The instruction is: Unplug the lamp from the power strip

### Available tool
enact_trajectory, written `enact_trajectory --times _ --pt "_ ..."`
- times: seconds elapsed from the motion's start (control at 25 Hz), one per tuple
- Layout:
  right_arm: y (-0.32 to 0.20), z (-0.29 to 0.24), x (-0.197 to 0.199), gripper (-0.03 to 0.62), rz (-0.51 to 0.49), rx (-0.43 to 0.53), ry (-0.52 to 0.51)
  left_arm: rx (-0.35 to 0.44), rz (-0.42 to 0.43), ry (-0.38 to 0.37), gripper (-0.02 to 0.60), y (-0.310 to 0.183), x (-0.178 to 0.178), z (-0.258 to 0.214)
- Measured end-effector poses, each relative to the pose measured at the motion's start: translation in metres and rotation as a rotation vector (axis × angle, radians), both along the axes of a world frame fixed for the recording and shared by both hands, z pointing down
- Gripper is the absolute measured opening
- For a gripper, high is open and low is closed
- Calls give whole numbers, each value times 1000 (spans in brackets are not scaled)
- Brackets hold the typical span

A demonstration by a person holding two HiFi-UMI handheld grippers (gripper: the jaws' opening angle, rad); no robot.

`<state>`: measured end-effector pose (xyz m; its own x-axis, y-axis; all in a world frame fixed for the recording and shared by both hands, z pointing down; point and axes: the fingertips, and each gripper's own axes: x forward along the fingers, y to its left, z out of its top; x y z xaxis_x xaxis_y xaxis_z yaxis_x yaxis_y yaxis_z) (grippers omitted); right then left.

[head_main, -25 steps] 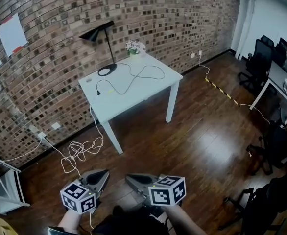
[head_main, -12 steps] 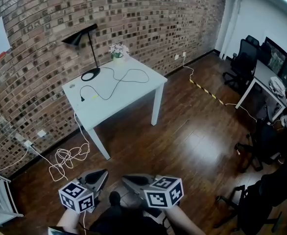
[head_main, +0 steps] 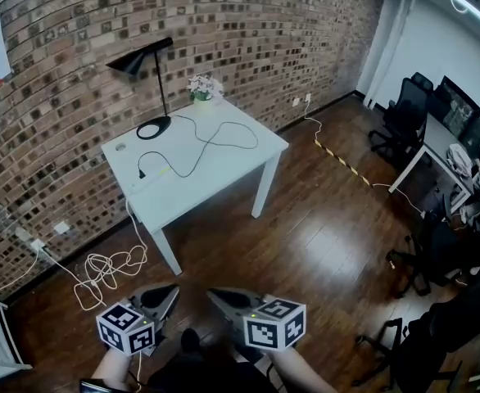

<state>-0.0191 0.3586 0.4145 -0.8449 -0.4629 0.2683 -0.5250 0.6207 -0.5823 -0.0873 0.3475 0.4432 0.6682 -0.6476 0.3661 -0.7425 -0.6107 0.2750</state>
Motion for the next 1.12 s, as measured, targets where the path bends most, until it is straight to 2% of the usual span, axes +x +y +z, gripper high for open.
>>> enact_trajectory --times 0.16,0.28,0.44,0.56,0.8,1.12 --pt "-25 -9 -35 -11 -13 34 -5 15 13 14 -9 -28 -32 -3" --pt "-34 -11 -65 -11 -61 88 63 36 23 62 -9 -48 -52 -13" --pt "-46 -11 -92 -11 -81 123 108 58 38 61 -9 -72 -74 -17" --pt "-57 -9 -97 -11 -55 116 117 63 48 78 -9 -88 -82 -21" --pt "-96 -1 -85 -11 89 44 90 79 29 102 -11 -114 -94 -29" --pt "-143 12 -92 -11 45 17 65 51 1 55 -9 -148 -91 -14"
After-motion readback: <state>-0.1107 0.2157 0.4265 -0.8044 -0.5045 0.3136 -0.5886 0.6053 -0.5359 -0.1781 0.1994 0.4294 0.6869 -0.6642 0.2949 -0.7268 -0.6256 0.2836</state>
